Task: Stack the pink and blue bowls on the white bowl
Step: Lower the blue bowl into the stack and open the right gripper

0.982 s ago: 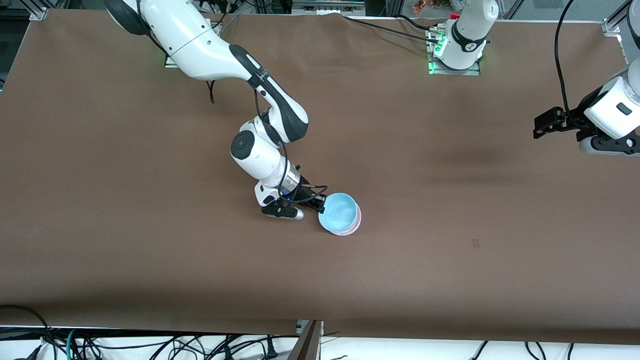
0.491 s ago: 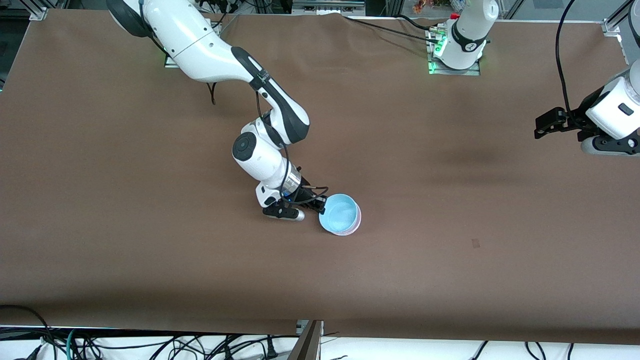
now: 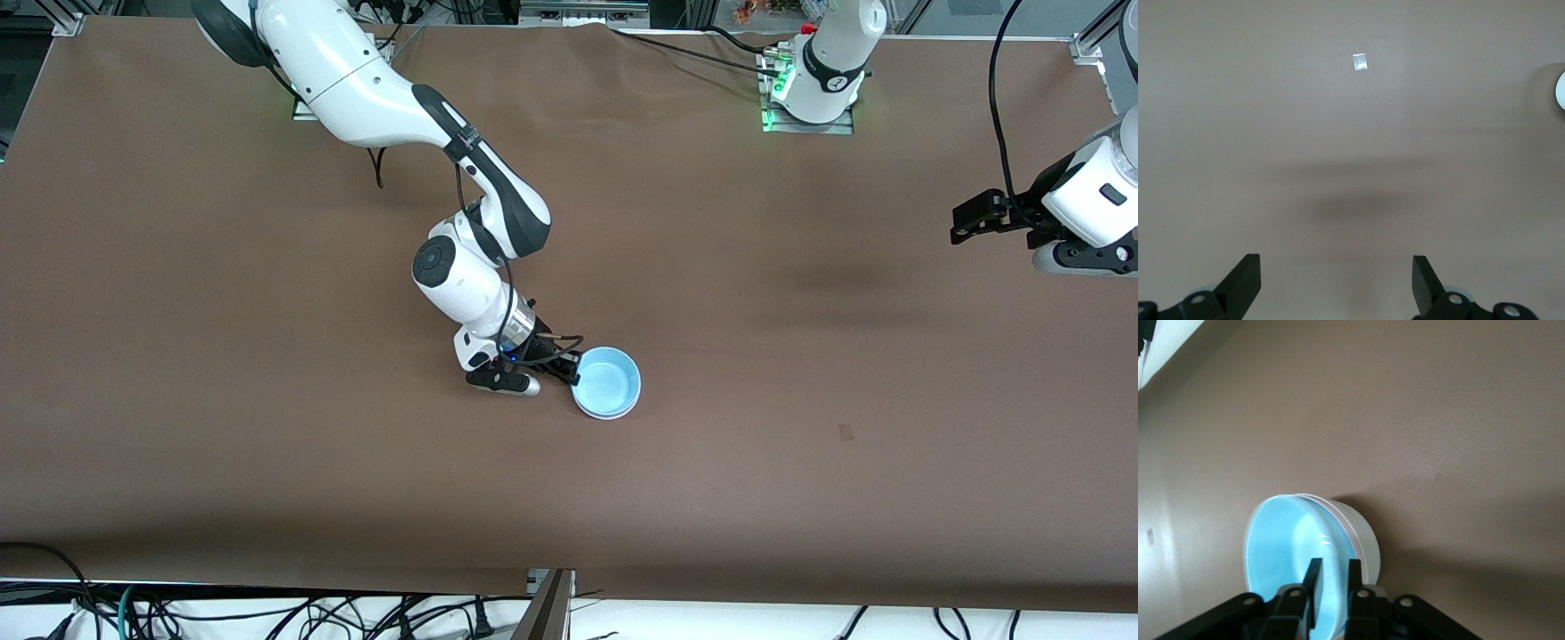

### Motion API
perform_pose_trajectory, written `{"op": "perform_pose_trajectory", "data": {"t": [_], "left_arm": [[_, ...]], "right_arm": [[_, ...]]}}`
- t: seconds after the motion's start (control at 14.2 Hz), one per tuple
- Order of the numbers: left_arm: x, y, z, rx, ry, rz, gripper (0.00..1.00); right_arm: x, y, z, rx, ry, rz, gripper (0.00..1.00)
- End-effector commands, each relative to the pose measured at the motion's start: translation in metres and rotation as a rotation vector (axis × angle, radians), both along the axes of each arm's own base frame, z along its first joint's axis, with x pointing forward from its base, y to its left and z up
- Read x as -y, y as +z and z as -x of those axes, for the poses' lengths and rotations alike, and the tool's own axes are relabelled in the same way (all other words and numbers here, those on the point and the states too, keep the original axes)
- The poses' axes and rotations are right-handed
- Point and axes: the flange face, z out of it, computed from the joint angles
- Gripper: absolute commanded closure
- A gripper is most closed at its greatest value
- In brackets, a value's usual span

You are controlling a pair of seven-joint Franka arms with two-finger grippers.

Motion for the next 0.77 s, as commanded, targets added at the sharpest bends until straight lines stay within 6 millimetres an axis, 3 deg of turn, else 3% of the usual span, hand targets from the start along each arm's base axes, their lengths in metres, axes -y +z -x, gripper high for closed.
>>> {"op": "perform_pose_trajectory", "data": {"t": [0.0,0.14,0.28,0.56,0.7], "left_arm": [[-0.001,0.003,-0.002,-0.007,-0.022,0.009,0.0],[-0.001,0.003,-0.001,-0.008,-0.022,0.009,0.0],[-0.002,0.004,-0.002,-0.007,-0.021,0.009,0.0],[-0.001,0.004,-0.002,-0.007,-0.022,0.009,0.0],[-0.001,0.003,-0.001,-0.008,-0.022,0.009,0.0]], "right_arm": [[-0.012,0.006,-0.001,0.019,-0.042,0.013,0.01],[-0.014,0.018,-0.004,0.024,-0.061,0.006,0.01],[-0.013,0.048,-0.006,0.026,-0.08,-0.011,0.01],[0.046,0.128,-0.021,-0.131,-0.052,0.142,0.01],[0.086,0.169,-0.029,-0.152,-0.042,0.194,0.01]]}}
